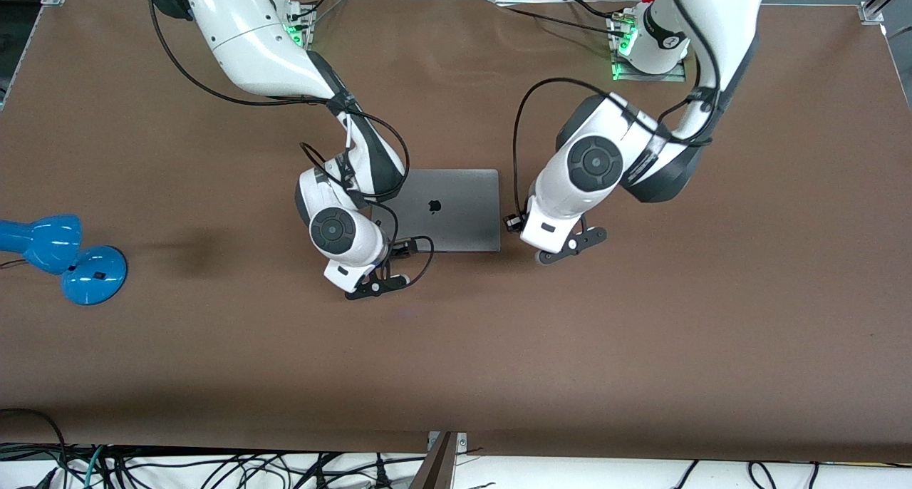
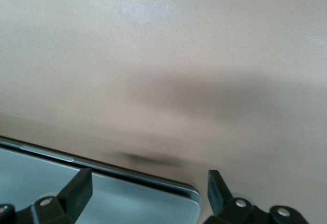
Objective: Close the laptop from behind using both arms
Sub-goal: 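Lift both grippers up off the closed laptop lid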
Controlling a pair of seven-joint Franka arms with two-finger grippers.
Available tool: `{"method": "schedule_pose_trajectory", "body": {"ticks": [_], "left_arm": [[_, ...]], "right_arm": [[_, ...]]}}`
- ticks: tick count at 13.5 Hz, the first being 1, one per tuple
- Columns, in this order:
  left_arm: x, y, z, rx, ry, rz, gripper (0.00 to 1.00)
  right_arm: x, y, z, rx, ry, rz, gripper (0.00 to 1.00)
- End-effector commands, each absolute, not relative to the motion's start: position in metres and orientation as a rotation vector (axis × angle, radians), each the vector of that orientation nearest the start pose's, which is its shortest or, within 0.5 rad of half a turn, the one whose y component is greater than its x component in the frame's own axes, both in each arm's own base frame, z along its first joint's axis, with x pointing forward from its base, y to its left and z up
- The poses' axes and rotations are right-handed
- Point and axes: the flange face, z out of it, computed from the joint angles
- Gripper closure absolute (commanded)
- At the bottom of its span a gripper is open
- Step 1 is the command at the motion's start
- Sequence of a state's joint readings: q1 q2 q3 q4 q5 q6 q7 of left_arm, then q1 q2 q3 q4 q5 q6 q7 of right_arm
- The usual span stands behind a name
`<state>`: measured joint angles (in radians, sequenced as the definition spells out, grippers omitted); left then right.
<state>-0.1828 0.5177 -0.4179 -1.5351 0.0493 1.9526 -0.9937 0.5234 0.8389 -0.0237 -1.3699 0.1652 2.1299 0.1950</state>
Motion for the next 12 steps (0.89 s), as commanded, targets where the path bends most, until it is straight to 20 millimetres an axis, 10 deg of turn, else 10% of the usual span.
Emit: {"method": "schedule_pose_trajectory", "body": {"ticks": [1,6,12], "left_arm": [[0.581,-0.316,0.417,-3.109,-0.528,0.203,0.00],[0.566,-0.259,0.482,-3.096,-0.380,0.122,0.00],[0.547,-0.201,0.514,-3.060,-0.265,0.105,0.00]], "right_arm": [[0.637,0.351,0.228,-3.016,-0.321,0.158,0.00],[0.648,0.328,0.253,-3.000,-0.254,0.183,0.00],[0.681,0.277,0.339,-3.017,-0.144,0.209,0.01]]}}
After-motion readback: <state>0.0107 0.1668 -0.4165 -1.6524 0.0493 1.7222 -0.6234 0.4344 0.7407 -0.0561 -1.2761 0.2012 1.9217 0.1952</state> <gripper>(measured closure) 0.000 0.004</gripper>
